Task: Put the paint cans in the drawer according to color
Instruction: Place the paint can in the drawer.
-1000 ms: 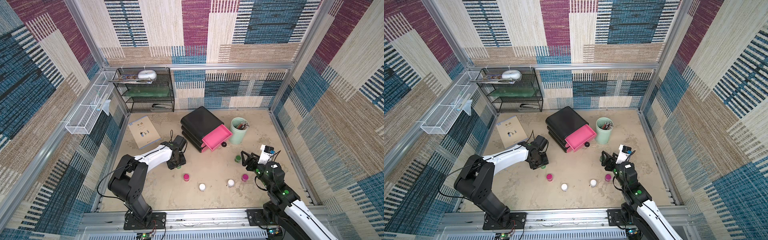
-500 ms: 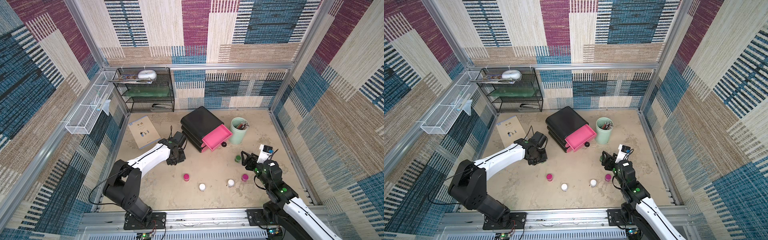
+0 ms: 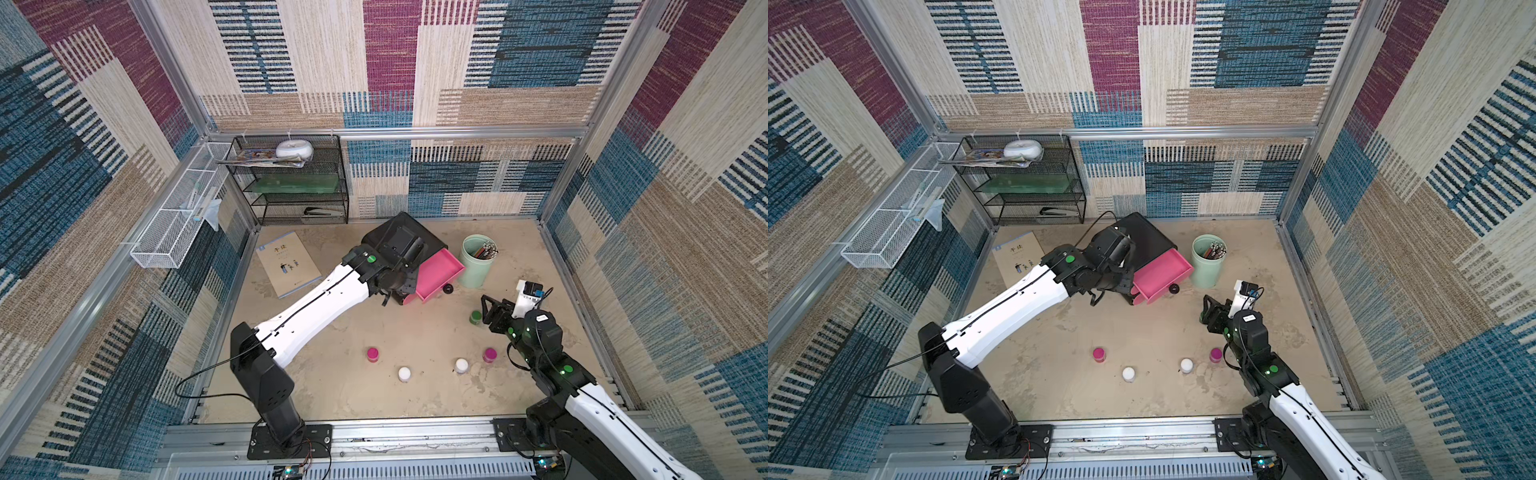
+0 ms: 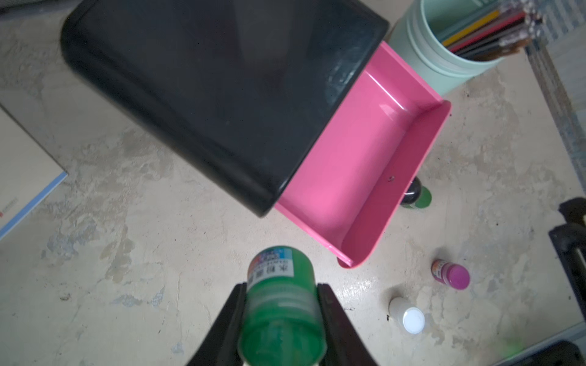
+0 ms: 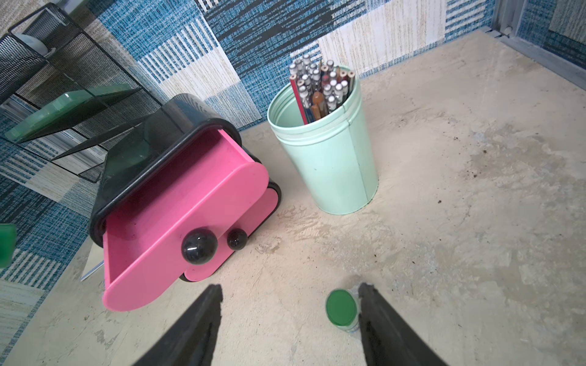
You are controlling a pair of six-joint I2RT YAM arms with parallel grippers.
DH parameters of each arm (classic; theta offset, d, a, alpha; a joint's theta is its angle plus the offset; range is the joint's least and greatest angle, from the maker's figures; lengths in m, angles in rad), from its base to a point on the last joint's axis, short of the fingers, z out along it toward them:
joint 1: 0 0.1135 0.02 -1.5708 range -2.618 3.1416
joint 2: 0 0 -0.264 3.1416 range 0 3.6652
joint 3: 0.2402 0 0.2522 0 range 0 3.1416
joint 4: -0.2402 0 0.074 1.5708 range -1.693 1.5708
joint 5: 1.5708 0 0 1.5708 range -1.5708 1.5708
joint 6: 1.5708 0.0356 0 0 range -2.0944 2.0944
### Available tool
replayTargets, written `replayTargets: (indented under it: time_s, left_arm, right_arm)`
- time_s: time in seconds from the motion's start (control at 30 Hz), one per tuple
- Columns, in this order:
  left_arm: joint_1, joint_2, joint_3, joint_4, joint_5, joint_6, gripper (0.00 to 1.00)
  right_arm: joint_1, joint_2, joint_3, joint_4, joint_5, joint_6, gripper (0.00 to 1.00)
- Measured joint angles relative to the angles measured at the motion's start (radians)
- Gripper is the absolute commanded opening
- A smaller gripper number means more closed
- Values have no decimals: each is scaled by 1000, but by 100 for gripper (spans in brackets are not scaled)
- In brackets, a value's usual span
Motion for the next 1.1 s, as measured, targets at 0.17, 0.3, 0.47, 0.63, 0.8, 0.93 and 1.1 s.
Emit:
replayTargets:
  time_s: [0.17, 0.3, 0.47, 0.63, 0.8, 0.93, 1.1]
  left_arm:
    - [-28, 156, 160, -45, 52, 94, 21]
    - [-31, 232, 235, -68, 77, 143, 22]
    - [-31, 310, 280, -90, 75, 200, 22]
    - [-25, 381, 325, -108, 55, 246, 22]
    - [-14, 400, 356, -125, 22, 268, 35]
    - [-14, 410, 358, -129, 10, 280, 47]
    - [-11, 416, 367, -135, 0, 290, 57]
  right_arm:
    - [0, -11, 0, -3, -1, 2, 71]
    - [0, -24, 0, -16, -4, 6, 71]
    - [0, -38, 0, -27, -3, 10, 71]
    - [0, -39, 0, -34, 0, 10, 71]
    - [0, -38, 0, -39, 4, 13, 71]
    - [0, -35, 0, -40, 6, 13, 71]
    - [0, -22, 2, -40, 11, 12, 71]
